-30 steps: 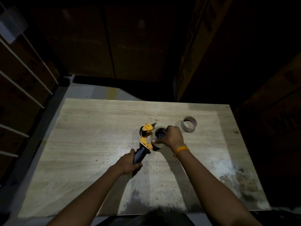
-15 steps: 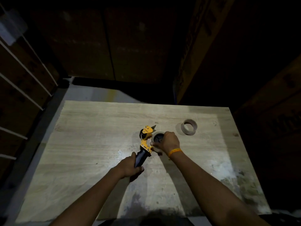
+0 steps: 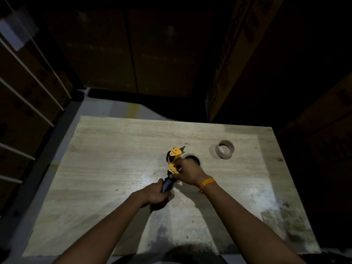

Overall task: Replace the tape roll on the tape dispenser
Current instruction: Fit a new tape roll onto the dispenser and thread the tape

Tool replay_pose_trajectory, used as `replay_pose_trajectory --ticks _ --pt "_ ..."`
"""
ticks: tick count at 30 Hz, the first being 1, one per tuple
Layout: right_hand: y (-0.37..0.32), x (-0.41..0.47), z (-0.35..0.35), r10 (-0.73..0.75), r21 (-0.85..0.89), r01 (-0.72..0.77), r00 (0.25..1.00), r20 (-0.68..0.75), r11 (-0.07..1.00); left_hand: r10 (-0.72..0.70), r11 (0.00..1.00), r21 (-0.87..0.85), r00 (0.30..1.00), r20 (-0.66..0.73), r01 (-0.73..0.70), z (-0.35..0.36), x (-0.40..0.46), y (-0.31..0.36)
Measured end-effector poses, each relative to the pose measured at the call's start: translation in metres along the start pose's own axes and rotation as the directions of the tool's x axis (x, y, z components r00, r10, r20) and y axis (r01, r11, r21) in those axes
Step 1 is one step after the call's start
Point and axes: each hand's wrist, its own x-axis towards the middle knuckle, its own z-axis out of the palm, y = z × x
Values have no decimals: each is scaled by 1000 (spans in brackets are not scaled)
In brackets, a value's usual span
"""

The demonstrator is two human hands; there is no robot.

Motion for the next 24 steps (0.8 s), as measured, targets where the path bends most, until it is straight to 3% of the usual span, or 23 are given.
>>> replay_pose_trajectory --ticks 8,13,16,20,24 --pt "-13 19 25 -67 -91 59 994 -85 994 12 1000 -2 1000 8 -12 3 -1 1" --pt "-15 20 36 -212 -244 186 973 -88 952 18 1000 10 1000 14 -18 7 0 4" --pt "-17 16 34 -214 -204 191 972 -99 960 15 1000 -5 1000 -2 -15 8 -1 4" --pt "2 -2 5 -136 -9 138 960 -244 990 3 996 -91 1000 13 -1 6 -2 -2" --pt "49 -21 -23 -61 -171 8 950 -305 985 26 984 -178 997 66 -14 3 -3 0"
